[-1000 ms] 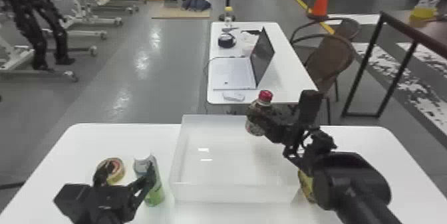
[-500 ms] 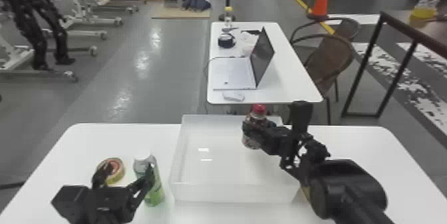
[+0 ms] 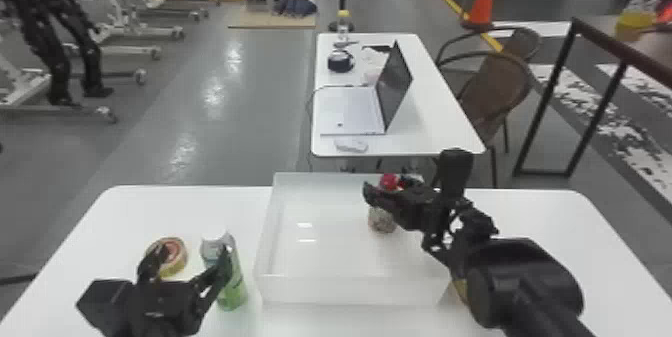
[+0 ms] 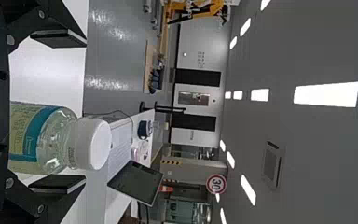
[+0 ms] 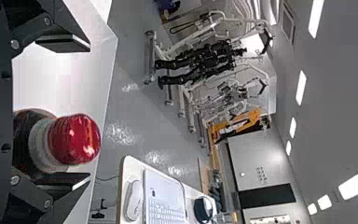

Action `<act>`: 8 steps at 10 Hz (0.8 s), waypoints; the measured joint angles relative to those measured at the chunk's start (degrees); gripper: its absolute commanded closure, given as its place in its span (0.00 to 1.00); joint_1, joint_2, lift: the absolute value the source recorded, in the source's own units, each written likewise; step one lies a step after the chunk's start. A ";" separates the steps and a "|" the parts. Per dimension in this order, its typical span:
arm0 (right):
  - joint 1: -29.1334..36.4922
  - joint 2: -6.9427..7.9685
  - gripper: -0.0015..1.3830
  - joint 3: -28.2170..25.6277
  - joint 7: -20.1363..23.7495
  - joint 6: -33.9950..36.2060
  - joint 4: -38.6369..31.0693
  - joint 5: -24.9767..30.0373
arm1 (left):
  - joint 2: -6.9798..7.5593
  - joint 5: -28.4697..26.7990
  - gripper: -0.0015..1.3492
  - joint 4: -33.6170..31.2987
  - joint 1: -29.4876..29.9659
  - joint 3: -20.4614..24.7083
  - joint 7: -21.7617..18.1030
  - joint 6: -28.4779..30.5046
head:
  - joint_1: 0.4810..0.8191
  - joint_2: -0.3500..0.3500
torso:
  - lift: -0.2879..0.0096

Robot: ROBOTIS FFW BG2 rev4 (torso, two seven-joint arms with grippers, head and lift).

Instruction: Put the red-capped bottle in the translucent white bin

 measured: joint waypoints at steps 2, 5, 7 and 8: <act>2.85 -0.36 0.21 -2.99 0.00 0.53 -5.31 1.32 | -0.01 -0.11 0.19 -0.01 -0.12 -0.15 0.06 -0.23 | 0.20 0.50 | 0.63; 17.86 -2.57 0.21 -12.87 -4.53 9.39 -32.46 7.88 | -0.45 -0.36 0.19 -0.10 -0.17 -0.30 0.51 -0.49 | 0.20 0.50 | 0.63; 27.19 -2.67 0.21 -16.83 -5.32 10.43 -42.73 9.90 | -0.48 -0.52 0.19 -0.10 -0.19 -0.32 0.50 -0.73 | 0.20 0.50 | 0.63; 31.45 -1.75 0.21 -17.91 -5.30 9.40 -44.93 10.87 | -0.39 -0.58 0.19 -0.11 -0.25 -0.46 0.55 -0.85 | 0.20 0.50 | 0.63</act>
